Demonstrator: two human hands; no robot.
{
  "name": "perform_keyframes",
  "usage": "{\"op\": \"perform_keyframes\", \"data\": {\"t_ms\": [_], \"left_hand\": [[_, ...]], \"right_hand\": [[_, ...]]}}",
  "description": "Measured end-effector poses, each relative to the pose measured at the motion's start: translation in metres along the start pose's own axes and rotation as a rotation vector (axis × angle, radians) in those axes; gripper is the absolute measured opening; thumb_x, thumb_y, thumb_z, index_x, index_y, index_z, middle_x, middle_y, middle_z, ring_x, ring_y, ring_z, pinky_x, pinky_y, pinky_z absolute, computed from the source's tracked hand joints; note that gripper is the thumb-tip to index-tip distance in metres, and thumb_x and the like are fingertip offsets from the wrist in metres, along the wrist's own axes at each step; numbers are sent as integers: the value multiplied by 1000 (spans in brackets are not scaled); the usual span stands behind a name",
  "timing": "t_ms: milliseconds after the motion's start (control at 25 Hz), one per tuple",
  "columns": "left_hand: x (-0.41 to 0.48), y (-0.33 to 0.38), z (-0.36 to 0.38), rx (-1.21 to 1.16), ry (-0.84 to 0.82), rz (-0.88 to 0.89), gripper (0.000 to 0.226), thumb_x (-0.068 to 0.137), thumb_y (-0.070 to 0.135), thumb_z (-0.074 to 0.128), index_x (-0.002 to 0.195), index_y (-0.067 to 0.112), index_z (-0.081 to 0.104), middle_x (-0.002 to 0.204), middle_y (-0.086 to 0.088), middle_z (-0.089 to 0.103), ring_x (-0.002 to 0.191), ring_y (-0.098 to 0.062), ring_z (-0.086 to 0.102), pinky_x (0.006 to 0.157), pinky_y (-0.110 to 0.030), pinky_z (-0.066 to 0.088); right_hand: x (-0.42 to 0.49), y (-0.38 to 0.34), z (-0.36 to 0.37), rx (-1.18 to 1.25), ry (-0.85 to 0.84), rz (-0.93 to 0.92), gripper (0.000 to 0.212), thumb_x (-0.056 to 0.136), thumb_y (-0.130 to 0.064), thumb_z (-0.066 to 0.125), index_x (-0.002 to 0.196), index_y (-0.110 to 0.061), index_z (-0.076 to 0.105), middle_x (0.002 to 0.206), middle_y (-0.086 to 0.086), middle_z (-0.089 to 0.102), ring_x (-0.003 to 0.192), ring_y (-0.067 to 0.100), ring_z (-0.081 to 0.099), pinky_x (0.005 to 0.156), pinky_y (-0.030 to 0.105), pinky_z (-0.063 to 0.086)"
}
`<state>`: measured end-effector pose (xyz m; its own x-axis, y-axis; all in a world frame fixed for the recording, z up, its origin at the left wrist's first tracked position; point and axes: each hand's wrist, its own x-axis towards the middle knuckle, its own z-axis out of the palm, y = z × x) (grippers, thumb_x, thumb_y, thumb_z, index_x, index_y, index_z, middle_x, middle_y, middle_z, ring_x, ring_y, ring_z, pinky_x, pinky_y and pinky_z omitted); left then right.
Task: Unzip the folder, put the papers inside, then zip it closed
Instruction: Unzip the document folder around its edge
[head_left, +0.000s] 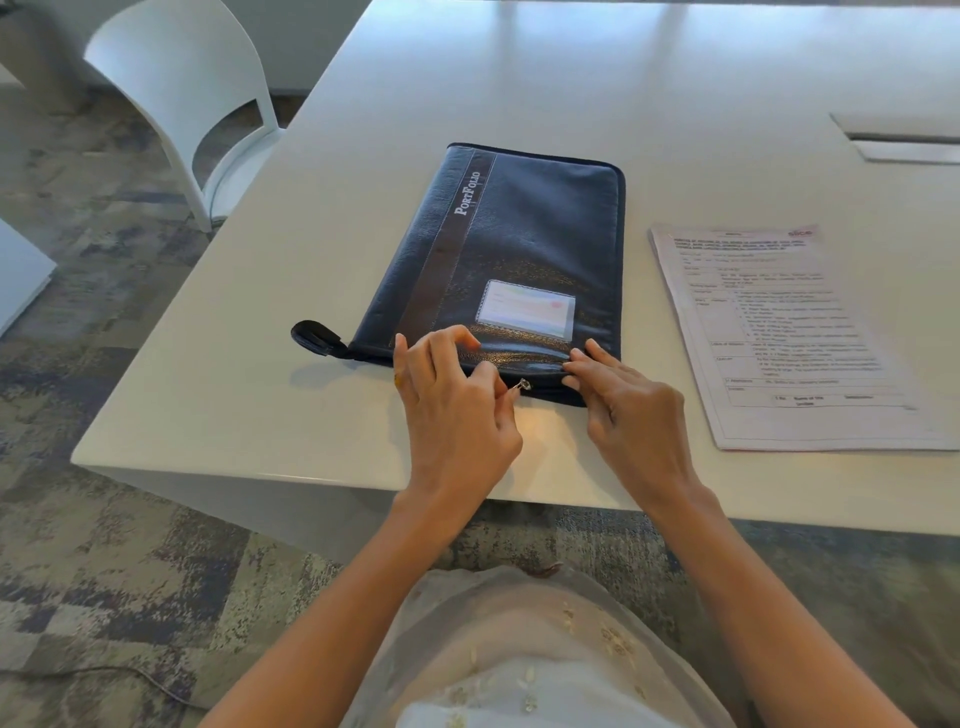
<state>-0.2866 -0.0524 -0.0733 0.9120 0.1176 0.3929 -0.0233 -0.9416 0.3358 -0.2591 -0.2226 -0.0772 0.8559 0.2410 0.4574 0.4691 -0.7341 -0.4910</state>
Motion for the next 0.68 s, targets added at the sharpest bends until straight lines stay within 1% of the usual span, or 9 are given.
{"op": "perform_keyframes", "data": {"t_ms": [80, 160, 280, 360, 520, 600, 680], "left_hand": [[1, -2, 1, 3, -2, 18, 16, 80, 32, 73, 78, 17, 67, 118, -9, 48, 124, -30, 41, 119, -56, 12], [1, -3, 3, 6, -6, 35, 16, 81, 33, 72, 80, 17, 68, 120, -9, 50, 125, -30, 42, 119, -56, 13], [0, -4, 4, 12, 5, 16, 15, 82, 35, 71, 81, 20, 68, 124, -8, 51, 126, -30, 42, 118, -57, 14], [-2, -3, 5, 0, 15, 10, 14, 81, 35, 72, 81, 22, 68, 126, -8, 52, 126, -30, 44, 118, -57, 15], [-4, -1, 5, -22, 44, 22, 13, 80, 31, 75, 84, 20, 70, 125, -8, 53, 124, -30, 45, 117, -57, 18], [-4, -2, 5, -56, 54, 6, 12, 80, 28, 75, 85, 19, 69, 124, -8, 53, 123, -29, 43, 115, -59, 22], [-2, -3, 5, -115, 52, -25, 10, 81, 24, 74, 85, 17, 69, 123, -9, 52, 123, -28, 39, 111, -61, 28]], "right_hand": [[-1, 0, 1, -21, -17, -13, 26, 82, -1, 69, 108, -2, 69, 113, 15, 68, 114, 31, 59, 87, 50, 55], [1, 1, 3, -53, -42, -26, 27, 84, -3, 68, 111, -3, 69, 117, 15, 66, 118, 31, 57, 91, 53, 52], [3, 2, 4, -158, -40, -82, 27, 85, -10, 68, 112, -8, 69, 123, 13, 63, 123, 30, 53, 104, 58, 39], [6, 0, 6, -211, -51, -146, 29, 84, -13, 68, 113, -10, 69, 127, 12, 61, 126, 29, 51, 107, 59, 34], [18, -8, 14, -182, -119, -210, 30, 86, -16, 64, 115, -9, 68, 127, 12, 61, 126, 29, 52, 105, 55, 39], [20, -9, 14, -182, -147, -230, 32, 87, -17, 63, 117, -10, 67, 127, 11, 62, 125, 28, 52, 104, 53, 42], [24, -9, 14, -190, -175, -258, 35, 86, -18, 64, 121, -11, 65, 129, 10, 60, 126, 28, 51, 105, 52, 41]]}}
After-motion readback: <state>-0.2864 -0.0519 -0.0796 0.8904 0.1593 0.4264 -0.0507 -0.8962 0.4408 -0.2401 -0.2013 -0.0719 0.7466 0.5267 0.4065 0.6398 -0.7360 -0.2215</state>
